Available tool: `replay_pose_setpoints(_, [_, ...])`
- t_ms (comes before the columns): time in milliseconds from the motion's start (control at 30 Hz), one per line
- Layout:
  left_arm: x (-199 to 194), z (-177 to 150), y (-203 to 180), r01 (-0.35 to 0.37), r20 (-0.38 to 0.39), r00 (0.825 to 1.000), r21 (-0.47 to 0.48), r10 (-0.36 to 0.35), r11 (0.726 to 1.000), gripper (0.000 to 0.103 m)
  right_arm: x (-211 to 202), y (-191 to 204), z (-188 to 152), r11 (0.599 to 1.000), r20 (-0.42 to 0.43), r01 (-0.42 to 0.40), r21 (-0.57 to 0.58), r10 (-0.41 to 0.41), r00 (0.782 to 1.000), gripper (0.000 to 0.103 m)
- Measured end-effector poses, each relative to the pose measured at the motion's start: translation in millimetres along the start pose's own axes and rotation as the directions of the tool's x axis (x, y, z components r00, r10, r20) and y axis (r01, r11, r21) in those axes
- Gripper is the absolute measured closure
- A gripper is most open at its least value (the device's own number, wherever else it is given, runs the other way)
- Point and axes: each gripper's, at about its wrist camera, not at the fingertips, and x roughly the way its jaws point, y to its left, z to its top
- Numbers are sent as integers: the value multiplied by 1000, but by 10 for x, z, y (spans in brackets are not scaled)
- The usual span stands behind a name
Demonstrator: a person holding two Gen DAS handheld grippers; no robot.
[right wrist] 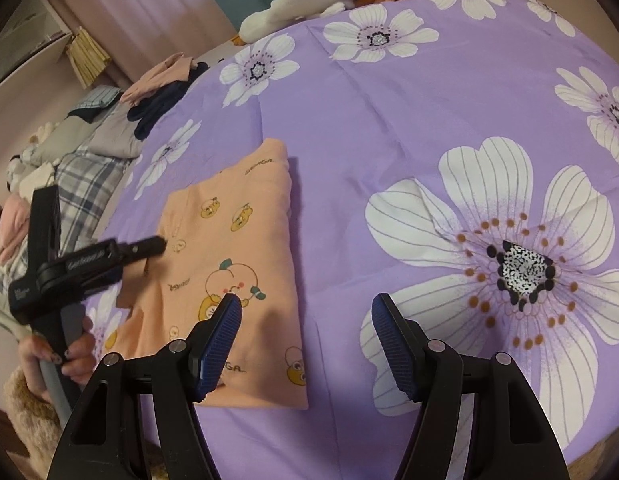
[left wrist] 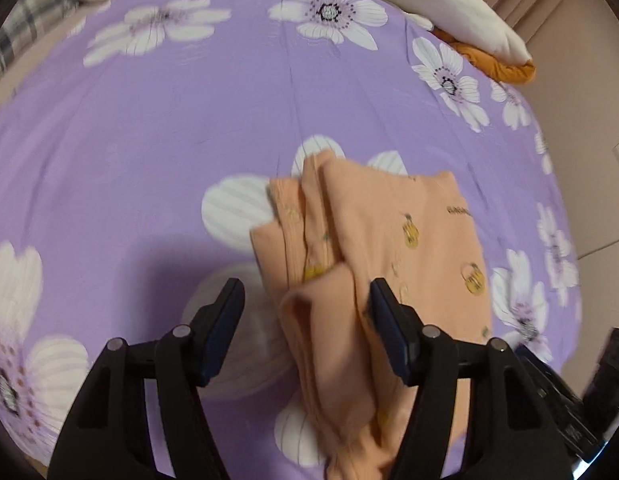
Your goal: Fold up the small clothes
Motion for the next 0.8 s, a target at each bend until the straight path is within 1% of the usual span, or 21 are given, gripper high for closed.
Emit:
replay_pose_setpoints(100, [-133, -83, -3, 78, -9, 997, -27, -78, 997, 39, 38, 12, 27, 1000, -8, -2, 5, 2, 1000, 35])
replay_pose_setpoints(167, [-250, -153, -37, 133, 1, 991, -24, -133, 991, 37, 63, 36, 43, 1000, -16, -4, 0, 4, 1000, 35])
replay_pose_setpoints(200, [-304, -195, -66, 161, 4, 987, -17, -161, 987, 35, 71, 50, 44, 1000, -17, -5, -5, 5, 1000, 35])
replay_pose_setpoints(233, [-328, -233, -101, 180, 1, 984, -10, -180, 984, 30, 81, 73, 46, 1000, -19, -6, -14, 6, 1000, 35])
replay_pose_setpoints(267, [-342, -283, -140, 201, -7, 980, 3, -201, 980, 28, 87, 87, 44, 1000, -21, -5, -18, 5, 1000, 35])
replay_pose_setpoints(300, [-330, -327, -176, 213, -16, 977, 10, -212, 977, 27, 96, 101, 45, 1000, -23, -4, -20, 4, 1000, 35])
replay_pose_setpoints(333, [-291, -396, -215, 216, -41, 976, 15, -216, 976, 27, 105, 111, 44, 1000, -24, -5, -22, 5, 1000, 35])
replay_pose_setpoints(400, [-204, -510, -245, 210, -86, 975, 27, -207, 977, 29, 120, 128, 41, 1000, -26, -8, -21, 7, 1000, 35])
replay_pose_setpoints(433, [-165, -568, -253, 202, -101, 975, 28, -199, 979, 35, 130, 135, 41, 1000, -29, -9, -20, 8, 1000, 35])
replay_pose_setpoints(467, [-139, -616, -243, 202, -106, 974, 24, -198, 979, 44, 139, 144, 40, 1000, -34, -9, -23, 8, 999, 35])
replay_pose_setpoints(500, [-118, -677, -225, 218, -106, 971, 1, -216, 976, 70, 143, 154, 38, 1000, -36, -8, -27, 8, 999, 35])
replay_pose_setpoints(533, [-107, -723, -210, 226, -107, 968, -18, -227, 974, 76, 146, 166, 33, 999, -38, -7, -32, 6, 999, 35])
replay_pose_setpoints(567, [-111, -764, -215, 230, -98, 968, -22, -231, 973, 77, 151, 179, 25, 999, -41, -3, -37, 2, 999, 35])
replay_pose_setpoints(600, [-147, -800, -234, 228, -76, 971, -9, -228, 974, 85, 153, 188, 19, 999, -41, -4, -40, 2, 999, 35])
replay_pose_setpoints(633, [-185, -818, -239, 224, -64, 973, -4, -224, 975, 88, 157, 194, 14, 999, -43, -6, -42, 4, 999, 35])
replay_pose_setpoints(667, [-227, -826, -243, 230, -56, 972, -7, -230, 973, 90, 167, 200, 11, 999, -47, -6, -42, 4, 999, 35])
replay_pose_setpoints(700, [-292, -823, -224, 252, -42, 967, -23, -252, 968, 93, 170, 207, 12, 999, -48, -6, -43, 4, 999, 35])
replay_pose_setpoints(767, [-401, -807, -205, 285, -18, 958, -30, -286, 958, 94, 165, 216, 14, 999, -48, -8, -47, 6, 999, 35])
replay_pose_setpoints(800, [-442, -814, -207, 284, -15, 959, -30, -284, 958, 94, 160, 223, 11, 999, -47, -8, -48, 6, 999, 35])
